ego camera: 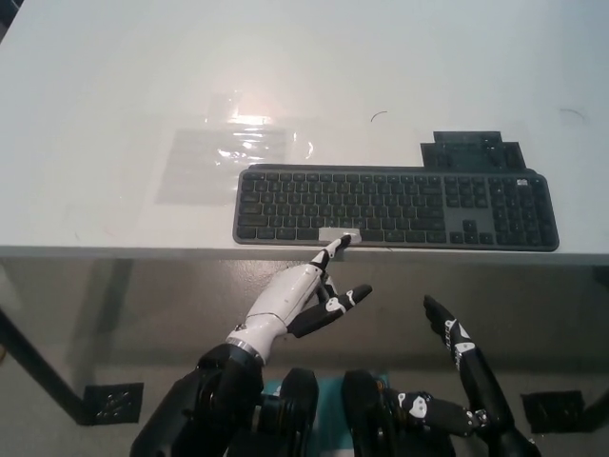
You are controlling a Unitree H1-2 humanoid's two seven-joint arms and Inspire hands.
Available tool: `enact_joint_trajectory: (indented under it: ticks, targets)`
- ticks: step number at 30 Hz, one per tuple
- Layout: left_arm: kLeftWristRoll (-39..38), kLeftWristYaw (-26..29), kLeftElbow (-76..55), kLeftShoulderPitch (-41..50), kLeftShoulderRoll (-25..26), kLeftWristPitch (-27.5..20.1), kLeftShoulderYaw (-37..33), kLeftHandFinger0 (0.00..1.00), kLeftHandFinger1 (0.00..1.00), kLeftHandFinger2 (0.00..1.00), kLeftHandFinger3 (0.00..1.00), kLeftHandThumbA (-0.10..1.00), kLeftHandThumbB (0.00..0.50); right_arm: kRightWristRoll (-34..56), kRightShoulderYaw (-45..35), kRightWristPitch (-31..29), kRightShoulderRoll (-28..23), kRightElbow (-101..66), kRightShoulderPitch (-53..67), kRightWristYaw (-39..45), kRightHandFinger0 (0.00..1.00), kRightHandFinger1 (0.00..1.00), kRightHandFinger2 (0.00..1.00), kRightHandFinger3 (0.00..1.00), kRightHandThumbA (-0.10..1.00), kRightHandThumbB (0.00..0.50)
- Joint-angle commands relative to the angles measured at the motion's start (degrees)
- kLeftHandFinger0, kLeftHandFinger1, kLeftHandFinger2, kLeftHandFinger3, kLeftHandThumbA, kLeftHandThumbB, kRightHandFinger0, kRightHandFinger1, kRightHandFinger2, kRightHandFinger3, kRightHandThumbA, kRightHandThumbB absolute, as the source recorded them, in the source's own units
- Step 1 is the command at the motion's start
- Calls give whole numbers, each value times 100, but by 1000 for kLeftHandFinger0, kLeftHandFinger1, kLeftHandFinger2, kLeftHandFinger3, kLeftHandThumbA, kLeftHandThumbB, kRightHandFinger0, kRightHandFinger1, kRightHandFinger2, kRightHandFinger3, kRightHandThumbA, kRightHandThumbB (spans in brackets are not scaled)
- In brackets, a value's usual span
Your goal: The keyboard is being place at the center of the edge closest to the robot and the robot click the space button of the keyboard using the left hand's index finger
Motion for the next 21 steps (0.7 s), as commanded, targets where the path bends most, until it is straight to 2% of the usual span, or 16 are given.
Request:
enact_joint_trajectory:
  ticks: [1, 4, 6, 7, 9, 10, 13, 15, 16, 17, 19, 21]
  targets:
    - [3, -318, 316, 283, 206, 449, -50, 99, 369, 356, 1000, 1000, 320, -59, 27, -154, 19, -82, -121, 31, 1000, 1000, 1000, 1000, 954, 322]
    - [5, -420, -230, 463, 234, 440, -110, 57, 320, 309, 1000, 1000, 355, -35, 28, -125, 15, -106, -123, 56, 1000, 1000, 1000, 1000, 949, 321]
    - [42, -490, -772, 614, 267, 499, -154, 32, 285, 277, 1000, 1000, 360, -26, 21, -119, 17, -107, -138, 57, 1000, 1000, 1000, 1000, 949, 321]
    - [5, -643, -1382, 783, 298, 558, -178, 0, 263, 259, 1000, 1000, 367, -14, 18, -133, 9, -85, -143, 66, 1000, 1000, 1000, 1000, 948, 321]
    - [-96, -928, -2356, 1024, 357, 657, -226, 0, 281, 307, 1000, 1000, 355, -50, 10, -174, -15, -59, -160, 45, 1000, 1000, 1000, 1000, 949, 325]
    - [-155, -1088, -2937, 1189, 400, 725, -252, 28, 264, 299, 1000, 1000, 359, -32, 17, -185, -16, -62, -139, 59, 1000, 1000, 1000, 1000, 948, 325]
    - [-226, -1243, -4052, 1505, 425, 730, -273, 0, 201, 241, 1000, 1000, 353, 26, 19, -186, -14, -27, -138, 88, 1000, 1000, 1000, 1000, 936, 326]
    - [-172, -1247, -4632, 1704, 466, 621, -302, 0, 88, 172, 1000, 1000, 370, 30, 26, -199, 6, -11, -115, 81, 1000, 1000, 1000, 1000, 930, 324]
    - [-169, -1246, -4863, 1830, 474, 590, -308, 0, 15, 105, 1000, 1000, 399, -18, 41, -196, 0, -11, -102, 72, 1000, 1000, 1000, 1000, 932, 325]
    - [-209, -1231, -5067, 1959, 508, 470, -324, 0, 1, 23, 1000, 1000, 400, 3, 42, -184, 2, -14, -83, 84, 1000, 1000, 1000, 1000, 932, 331]
    - [-299, -1234, -5338, 2198, 594, 328, -332, 0, 0, 0, 1000, 1000, 380, 29, 42, -173, -10, -11, -84, 108, 1000, 1000, 1000, 1000, 931, 333]
    - [-361, -1294, -5475, 2290, 629, 363, -321, 0, 0, 0, 1000, 1000, 380, 31, 44, -157, -13, -17, -84, 118, 1000, 1000, 1000, 1000, 937, 341]
